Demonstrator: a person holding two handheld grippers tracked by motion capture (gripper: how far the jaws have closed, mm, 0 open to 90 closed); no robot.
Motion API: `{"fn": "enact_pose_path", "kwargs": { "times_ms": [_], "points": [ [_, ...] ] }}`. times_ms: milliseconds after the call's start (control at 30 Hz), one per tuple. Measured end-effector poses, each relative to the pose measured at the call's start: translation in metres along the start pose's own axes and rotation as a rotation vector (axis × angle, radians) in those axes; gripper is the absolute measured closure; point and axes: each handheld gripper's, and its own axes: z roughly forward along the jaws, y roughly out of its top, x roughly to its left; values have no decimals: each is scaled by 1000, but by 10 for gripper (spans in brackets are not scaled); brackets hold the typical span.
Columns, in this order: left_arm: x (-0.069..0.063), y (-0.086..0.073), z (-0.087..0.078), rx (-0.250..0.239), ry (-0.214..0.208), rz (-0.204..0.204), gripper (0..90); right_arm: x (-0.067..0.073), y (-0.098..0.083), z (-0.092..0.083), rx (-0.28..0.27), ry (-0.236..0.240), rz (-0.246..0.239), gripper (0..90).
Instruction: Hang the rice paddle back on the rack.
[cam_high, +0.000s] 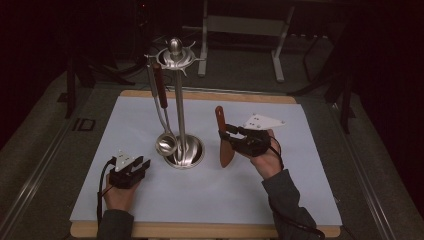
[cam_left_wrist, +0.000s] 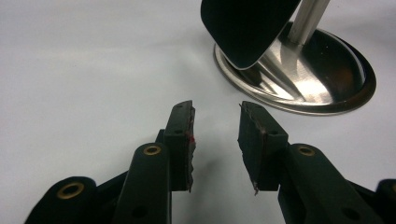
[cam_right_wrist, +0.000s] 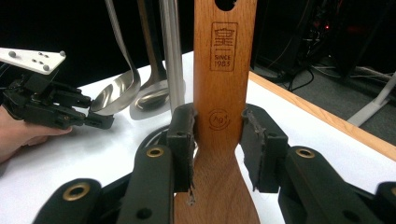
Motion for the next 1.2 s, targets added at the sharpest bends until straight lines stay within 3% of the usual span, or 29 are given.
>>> {"fn": "enact_pose_path", "kwargs": {
  "times_ms": [1200],
  "points": [
    [0,0,0,1,0,0,656,5,18,-3,-38,15,-21,663]
  ]
}}
